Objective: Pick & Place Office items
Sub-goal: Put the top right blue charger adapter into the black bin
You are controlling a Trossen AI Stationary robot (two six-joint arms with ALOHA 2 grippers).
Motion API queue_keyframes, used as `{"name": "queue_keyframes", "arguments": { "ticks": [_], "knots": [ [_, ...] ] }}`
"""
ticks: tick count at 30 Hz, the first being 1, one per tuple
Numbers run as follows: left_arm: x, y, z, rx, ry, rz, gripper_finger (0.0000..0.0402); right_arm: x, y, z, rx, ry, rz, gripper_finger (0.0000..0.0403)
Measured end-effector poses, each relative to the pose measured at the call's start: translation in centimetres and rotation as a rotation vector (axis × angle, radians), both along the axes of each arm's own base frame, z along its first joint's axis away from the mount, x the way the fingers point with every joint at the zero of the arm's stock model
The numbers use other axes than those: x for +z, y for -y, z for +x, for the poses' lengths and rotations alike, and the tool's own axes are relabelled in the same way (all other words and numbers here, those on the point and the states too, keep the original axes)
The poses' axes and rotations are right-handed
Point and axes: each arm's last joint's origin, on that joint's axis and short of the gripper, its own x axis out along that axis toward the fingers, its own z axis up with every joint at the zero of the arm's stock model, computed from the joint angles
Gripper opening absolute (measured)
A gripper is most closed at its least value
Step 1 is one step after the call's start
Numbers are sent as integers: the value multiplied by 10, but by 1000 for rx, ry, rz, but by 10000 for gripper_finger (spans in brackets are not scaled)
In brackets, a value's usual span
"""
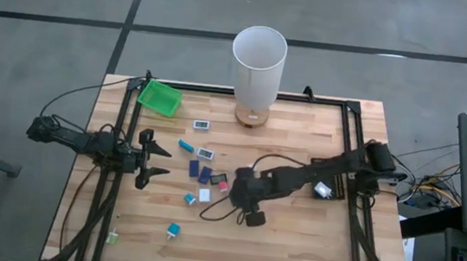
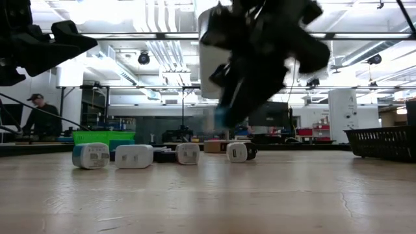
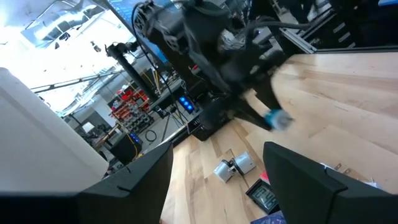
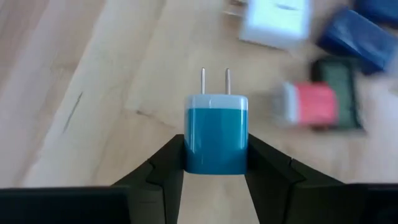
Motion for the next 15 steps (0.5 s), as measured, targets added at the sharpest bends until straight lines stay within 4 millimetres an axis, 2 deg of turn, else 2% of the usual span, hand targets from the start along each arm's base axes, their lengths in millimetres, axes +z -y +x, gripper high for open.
{"name": "queue_keyframes", "arguments": {
  "ticks": [8, 15],
  "knots": [
    [0, 0, 0, 0, -3, 1, 257, 55, 15, -43, -416, -82, 71, 135],
    [-1, 0, 0, 0, -6, 1, 257, 89, 29, -84, -672, -125, 74, 135]
  ]
}}
